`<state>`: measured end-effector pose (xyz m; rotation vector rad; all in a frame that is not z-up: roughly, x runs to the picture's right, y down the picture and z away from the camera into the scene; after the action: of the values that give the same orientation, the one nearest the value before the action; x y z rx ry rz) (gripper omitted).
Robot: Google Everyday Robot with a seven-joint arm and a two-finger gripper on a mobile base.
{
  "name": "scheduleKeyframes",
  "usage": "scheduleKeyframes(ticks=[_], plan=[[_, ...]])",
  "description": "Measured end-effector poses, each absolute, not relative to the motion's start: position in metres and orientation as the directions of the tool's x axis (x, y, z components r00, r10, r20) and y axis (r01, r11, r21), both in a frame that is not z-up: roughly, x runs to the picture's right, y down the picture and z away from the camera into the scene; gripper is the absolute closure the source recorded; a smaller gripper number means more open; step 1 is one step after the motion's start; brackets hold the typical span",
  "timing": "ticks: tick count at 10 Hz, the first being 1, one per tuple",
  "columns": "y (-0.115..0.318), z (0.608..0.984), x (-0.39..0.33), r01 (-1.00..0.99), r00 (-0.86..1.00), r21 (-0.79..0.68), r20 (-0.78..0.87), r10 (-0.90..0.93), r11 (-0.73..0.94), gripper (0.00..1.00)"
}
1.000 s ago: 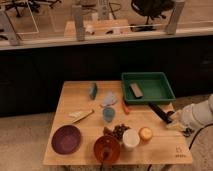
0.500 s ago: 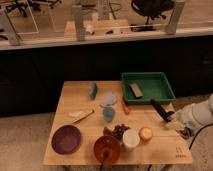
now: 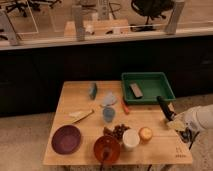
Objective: Wipe table surface with brush
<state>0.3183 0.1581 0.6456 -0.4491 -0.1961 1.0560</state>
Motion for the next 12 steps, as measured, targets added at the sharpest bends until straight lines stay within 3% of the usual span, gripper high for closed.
scheduleKeyframes(ticks=[3, 9, 12], plan=[[0.168, 0.631, 0.329, -0.894, 0.162, -0.428, -0.038, 0.986, 0.131, 1.0], [0.168, 0.633, 0.333, -0.88, 0.048, -0.475, -0.062, 0.997, 0.013, 1.0], [0.16, 0.643, 0.339, -0.731, -0.264, -0.595, -0.202, 0.943, -0.332, 1.0]])
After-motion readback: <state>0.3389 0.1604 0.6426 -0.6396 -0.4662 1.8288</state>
